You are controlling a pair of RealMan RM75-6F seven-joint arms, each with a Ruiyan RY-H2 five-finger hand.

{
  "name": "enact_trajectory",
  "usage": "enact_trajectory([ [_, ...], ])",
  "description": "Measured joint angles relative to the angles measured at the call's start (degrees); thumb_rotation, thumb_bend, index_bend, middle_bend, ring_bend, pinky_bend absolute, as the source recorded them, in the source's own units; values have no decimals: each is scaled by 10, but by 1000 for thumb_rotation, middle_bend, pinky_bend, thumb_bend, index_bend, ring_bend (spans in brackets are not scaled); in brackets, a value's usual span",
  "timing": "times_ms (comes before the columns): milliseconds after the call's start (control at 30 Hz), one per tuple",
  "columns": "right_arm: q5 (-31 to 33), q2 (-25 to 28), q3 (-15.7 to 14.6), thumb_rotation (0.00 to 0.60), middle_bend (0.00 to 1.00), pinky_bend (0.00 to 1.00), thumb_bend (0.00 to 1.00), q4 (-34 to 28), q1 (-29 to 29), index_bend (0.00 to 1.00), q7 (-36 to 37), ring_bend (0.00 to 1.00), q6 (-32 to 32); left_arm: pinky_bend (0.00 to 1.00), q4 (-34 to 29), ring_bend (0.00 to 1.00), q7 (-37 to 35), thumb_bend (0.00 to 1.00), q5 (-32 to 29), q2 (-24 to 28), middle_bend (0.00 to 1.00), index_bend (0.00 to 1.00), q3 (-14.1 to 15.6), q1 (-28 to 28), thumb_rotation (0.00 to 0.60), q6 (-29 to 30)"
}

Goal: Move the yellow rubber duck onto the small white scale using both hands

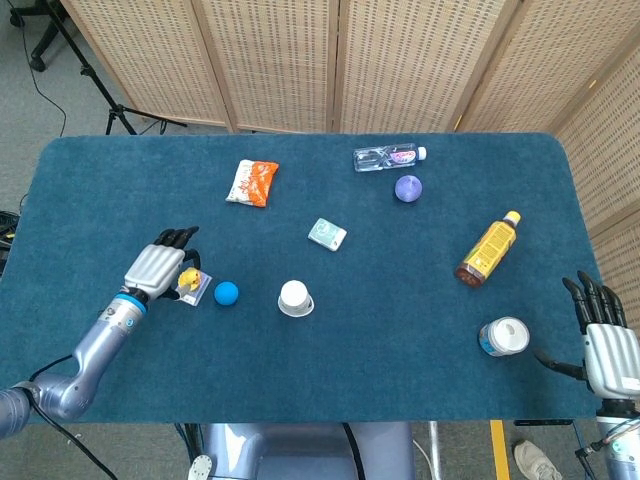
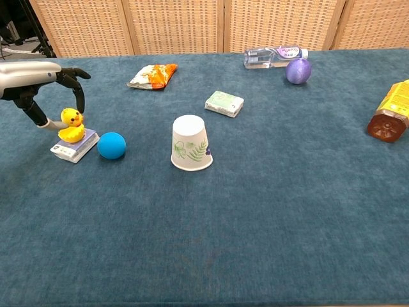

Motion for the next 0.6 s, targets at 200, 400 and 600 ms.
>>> enact_trajectory([
  [200, 0, 0, 0, 600, 0, 0, 0, -1, 0, 40, 0, 0, 0, 0, 7, 0, -1, 359, -2, -3, 0, 545, 2, 1, 600, -2],
  [400, 0, -1, 0, 600, 0, 0, 0, -2, 0, 40, -1, 0, -3, 0, 21, 0, -3, 359, -8, -7, 0, 545, 3, 3, 600, -5],
  [600, 0, -1, 0, 600, 0, 0, 0, -3, 0, 40, -4, 0, -3, 0, 20, 0, -7, 358, -7, -6, 0, 545, 3, 4, 600, -8],
])
